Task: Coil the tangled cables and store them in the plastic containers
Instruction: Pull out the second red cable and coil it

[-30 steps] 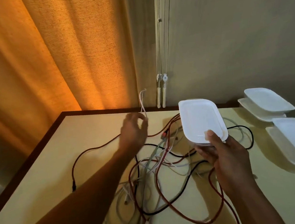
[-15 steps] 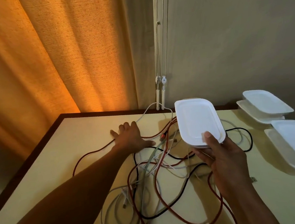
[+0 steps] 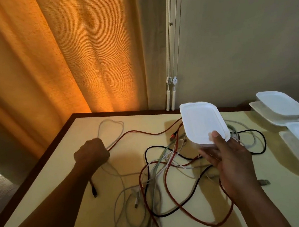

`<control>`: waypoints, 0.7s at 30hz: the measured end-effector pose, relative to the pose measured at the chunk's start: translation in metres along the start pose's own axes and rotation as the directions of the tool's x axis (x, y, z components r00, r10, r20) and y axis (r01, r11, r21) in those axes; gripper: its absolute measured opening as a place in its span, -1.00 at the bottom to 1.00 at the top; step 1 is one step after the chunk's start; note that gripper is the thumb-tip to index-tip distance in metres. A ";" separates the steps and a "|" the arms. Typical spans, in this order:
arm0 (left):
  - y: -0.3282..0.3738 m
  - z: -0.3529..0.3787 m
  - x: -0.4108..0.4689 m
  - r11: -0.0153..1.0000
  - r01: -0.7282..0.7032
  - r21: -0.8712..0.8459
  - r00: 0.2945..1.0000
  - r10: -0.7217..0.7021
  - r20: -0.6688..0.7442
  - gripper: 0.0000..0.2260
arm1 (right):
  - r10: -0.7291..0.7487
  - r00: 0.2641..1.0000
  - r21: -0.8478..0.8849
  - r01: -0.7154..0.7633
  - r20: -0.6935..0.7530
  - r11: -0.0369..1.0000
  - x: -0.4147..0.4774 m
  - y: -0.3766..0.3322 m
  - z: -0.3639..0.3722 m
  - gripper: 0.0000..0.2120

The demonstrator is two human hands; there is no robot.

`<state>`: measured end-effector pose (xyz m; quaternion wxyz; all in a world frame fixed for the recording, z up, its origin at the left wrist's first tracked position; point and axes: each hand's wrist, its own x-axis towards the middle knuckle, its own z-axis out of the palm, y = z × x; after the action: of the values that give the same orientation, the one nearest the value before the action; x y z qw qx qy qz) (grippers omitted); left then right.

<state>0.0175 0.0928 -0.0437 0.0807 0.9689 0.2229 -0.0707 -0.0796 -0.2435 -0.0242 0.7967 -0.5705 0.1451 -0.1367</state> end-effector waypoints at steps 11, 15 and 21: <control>-0.003 0.031 -0.010 0.968 -0.240 -0.067 0.956 0.223 -0.192 -0.52 | 0.188 0.982 0.101 -0.186 -0.012 0.977 0.020 0.017 0.062 -0.62; 0.003 0.053 -0.011 0.913 -0.393 -0.107 0.912 0.372 -0.172 -0.56 | 0.281 0.960 0.085 -0.280 -0.006 0.956 0.044 0.030 0.104 -0.65; 0.001 0.064 -0.003 0.885 -0.440 -0.152 0.890 0.408 -0.204 -0.54 | 0.331 0.944 0.044 -0.330 -0.018 0.943 0.091 0.058 0.147 -0.79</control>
<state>0.0088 0.0788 -0.1056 0.1692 0.9841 0.0167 0.0517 0.0637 -0.1325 -0.0412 0.8179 -0.5201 0.2458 -0.0114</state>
